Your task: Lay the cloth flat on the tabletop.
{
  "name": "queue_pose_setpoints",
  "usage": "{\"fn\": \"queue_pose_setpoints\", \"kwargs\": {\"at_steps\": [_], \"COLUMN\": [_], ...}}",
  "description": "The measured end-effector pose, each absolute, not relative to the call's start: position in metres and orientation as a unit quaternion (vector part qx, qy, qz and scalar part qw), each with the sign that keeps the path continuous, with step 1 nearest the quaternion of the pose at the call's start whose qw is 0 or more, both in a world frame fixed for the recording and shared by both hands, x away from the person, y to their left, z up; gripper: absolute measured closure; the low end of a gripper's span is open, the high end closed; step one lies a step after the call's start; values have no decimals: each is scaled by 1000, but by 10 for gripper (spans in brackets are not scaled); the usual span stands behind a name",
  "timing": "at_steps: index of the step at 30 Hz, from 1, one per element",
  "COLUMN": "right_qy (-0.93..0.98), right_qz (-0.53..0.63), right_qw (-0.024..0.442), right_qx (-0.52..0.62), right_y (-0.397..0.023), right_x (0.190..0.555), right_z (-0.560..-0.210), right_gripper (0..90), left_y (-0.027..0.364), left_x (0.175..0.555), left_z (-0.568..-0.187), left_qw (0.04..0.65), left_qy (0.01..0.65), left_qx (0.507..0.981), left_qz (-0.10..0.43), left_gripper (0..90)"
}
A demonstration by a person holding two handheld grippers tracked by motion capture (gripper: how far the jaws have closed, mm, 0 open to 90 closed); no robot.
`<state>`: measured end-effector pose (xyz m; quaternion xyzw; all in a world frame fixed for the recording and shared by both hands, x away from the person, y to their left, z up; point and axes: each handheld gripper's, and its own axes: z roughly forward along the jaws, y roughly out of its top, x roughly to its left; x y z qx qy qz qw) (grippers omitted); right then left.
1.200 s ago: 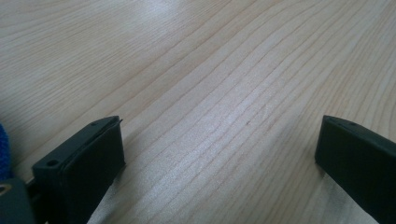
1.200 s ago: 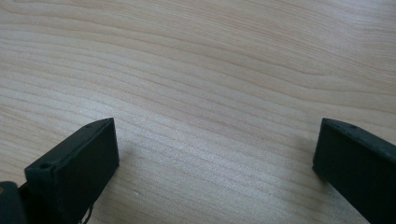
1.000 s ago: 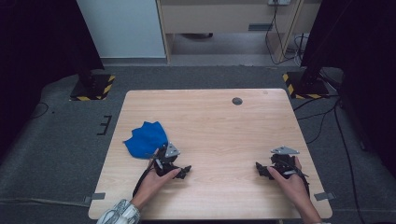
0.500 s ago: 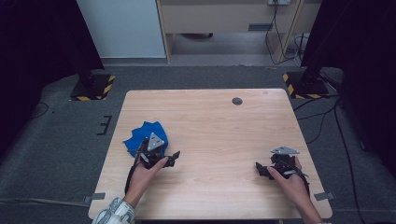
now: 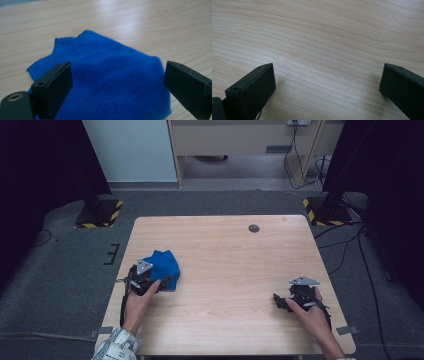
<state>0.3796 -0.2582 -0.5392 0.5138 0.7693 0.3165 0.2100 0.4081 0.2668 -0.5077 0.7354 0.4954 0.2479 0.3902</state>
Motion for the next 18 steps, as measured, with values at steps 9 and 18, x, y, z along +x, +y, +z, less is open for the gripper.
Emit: {"fn": "queue_pose_setpoints", "kwargs": {"at_steps": [9,18], "right_qy": [769,771], "right_qz": [317,316], "right_qw": [210,208], "right_qx": [513,512], "right_y": [-258,-258], "right_x": [380,381], "right_z": [-539,-539], "right_gripper": [5,4], "left_y": [272,272], "left_x": [413,420], "left_z": [-518,-527], "left_qw": [366,344], "left_qy": [507,513], "left_qx": [742,754], "left_qz": [241,225], "left_gripper": [72,138]}}
